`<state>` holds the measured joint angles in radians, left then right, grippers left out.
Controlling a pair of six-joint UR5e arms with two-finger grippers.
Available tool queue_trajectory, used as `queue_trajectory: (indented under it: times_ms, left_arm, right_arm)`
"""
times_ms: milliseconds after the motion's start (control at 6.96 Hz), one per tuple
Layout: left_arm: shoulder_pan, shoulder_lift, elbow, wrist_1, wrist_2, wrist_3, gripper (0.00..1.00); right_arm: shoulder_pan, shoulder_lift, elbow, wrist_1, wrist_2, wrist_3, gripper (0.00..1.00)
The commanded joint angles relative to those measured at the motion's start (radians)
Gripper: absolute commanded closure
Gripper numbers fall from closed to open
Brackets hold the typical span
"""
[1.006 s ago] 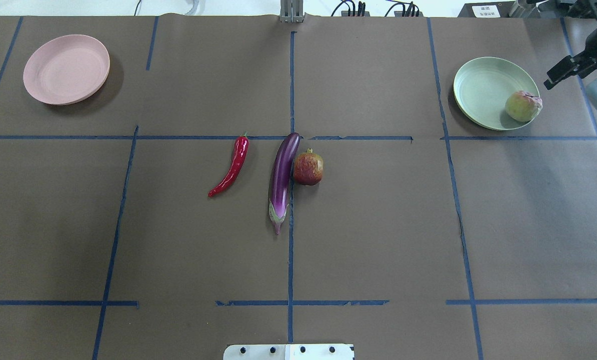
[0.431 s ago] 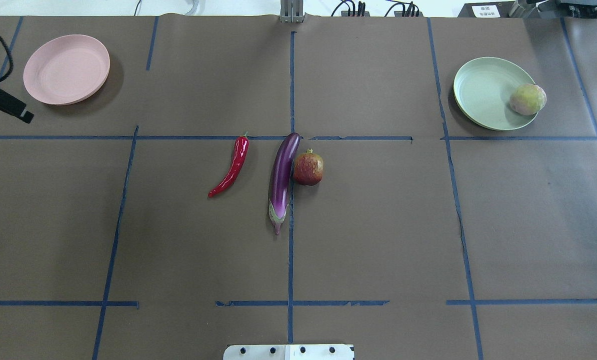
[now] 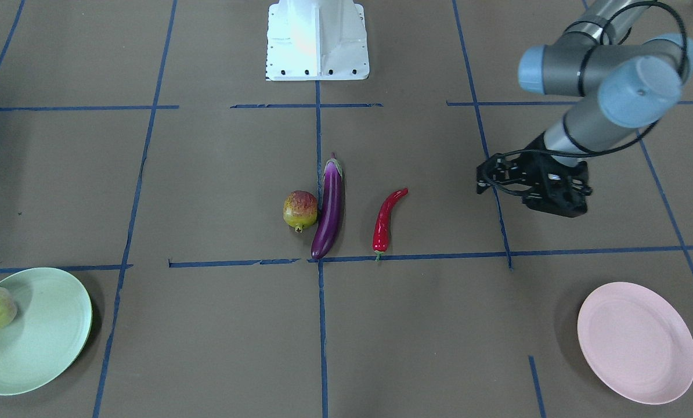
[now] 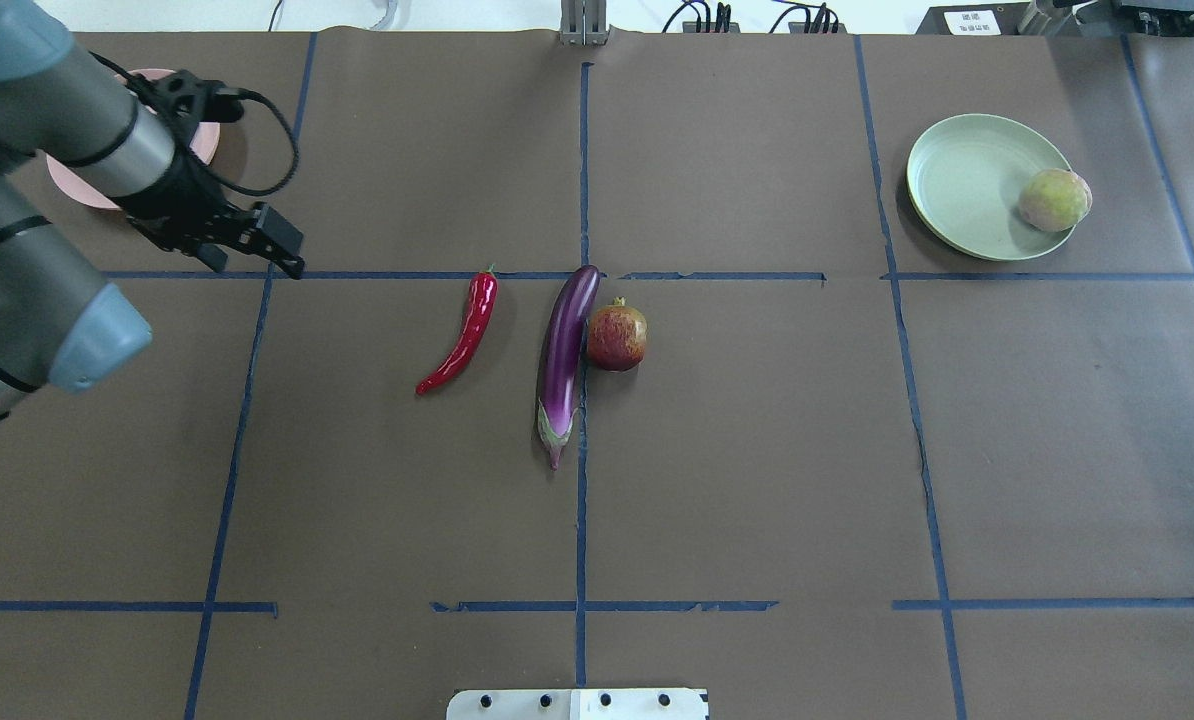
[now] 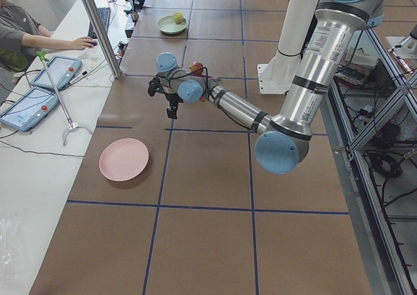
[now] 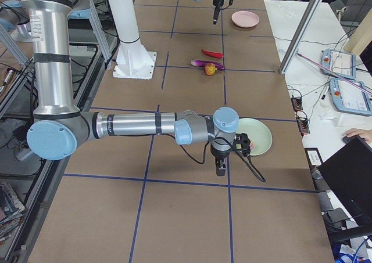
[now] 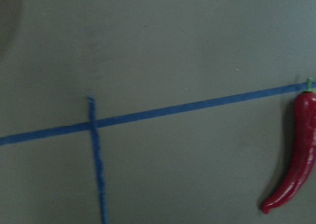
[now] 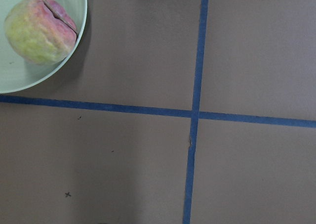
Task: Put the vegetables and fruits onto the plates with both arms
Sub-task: 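Reach the left gripper to the purple eggplant and grasp it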
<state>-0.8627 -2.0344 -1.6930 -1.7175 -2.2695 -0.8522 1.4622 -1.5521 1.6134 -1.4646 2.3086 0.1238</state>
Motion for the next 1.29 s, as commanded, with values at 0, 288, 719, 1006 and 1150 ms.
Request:
queue_trajectory:
  times_ms: [0,288,719,1006,1150]
  left_arm:
    - [0.224,-0.145,0.042,0.001,0.210,-0.285,0.00]
    - [0.313,-0.359,0.264,-0.004,0.310,-0.453,0.00]
    - [0.378,-0.382,0.309,-0.004,0.399,-0.452,0.01]
    - [0.386,-0.386,0.334,-0.010,0.427,-0.446,0.30]
    - [0.386,-0.388,0.331,-0.008,0.427,-0.446,0.70]
  right_arm:
    - [0.000,0.000,0.002,0.001,-0.003,0.004,0.00]
    - [0.000,-0.002,0.002,0.001,-0.003,0.004,0.00]
    - [0.000,-0.002,0.002,0.001,-0.002,0.004,0.00]
    - [0.000,-0.003,0.003,0.001,-0.002,0.004,0.00]
    - [0.000,-0.003,0.002,0.001,-0.003,0.004,0.00]
